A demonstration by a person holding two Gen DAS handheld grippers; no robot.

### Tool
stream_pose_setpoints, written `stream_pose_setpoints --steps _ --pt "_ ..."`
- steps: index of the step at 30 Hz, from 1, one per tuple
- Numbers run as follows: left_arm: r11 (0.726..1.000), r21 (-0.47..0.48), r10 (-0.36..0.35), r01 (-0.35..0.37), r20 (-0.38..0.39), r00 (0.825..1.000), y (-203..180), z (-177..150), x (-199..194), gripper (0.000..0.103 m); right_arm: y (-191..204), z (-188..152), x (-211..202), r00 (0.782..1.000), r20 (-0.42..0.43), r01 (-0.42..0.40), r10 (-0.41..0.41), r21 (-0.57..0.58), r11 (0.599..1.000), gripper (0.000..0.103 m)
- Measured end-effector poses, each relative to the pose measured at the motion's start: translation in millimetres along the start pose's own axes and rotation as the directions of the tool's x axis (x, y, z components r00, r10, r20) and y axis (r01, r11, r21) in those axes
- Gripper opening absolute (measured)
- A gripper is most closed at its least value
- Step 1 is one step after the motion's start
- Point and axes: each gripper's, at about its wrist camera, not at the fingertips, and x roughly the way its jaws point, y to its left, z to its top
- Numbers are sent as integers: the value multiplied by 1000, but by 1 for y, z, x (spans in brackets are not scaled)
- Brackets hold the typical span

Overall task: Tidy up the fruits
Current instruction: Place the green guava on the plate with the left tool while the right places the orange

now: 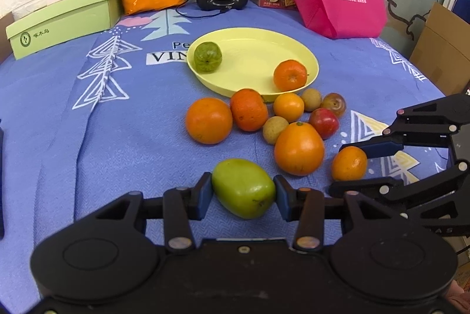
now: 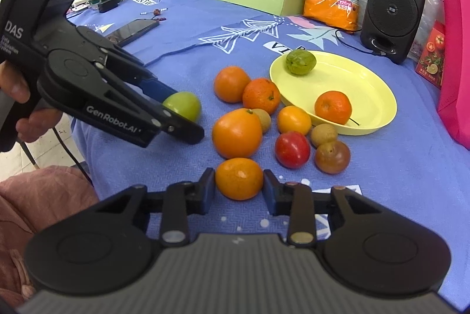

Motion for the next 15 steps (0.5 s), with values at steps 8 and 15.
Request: stream_pose_setpoints --steps 8,15 --pt "1000 20 -4 3 45 999 -6 10 -16 44 -10 2 -19 999 38 24 -24 17 1000 34" --pt "999 33 6 -8 81 997 -7 25 -26 44 -23 5 -35 995 81 60 -63 43 997 34"
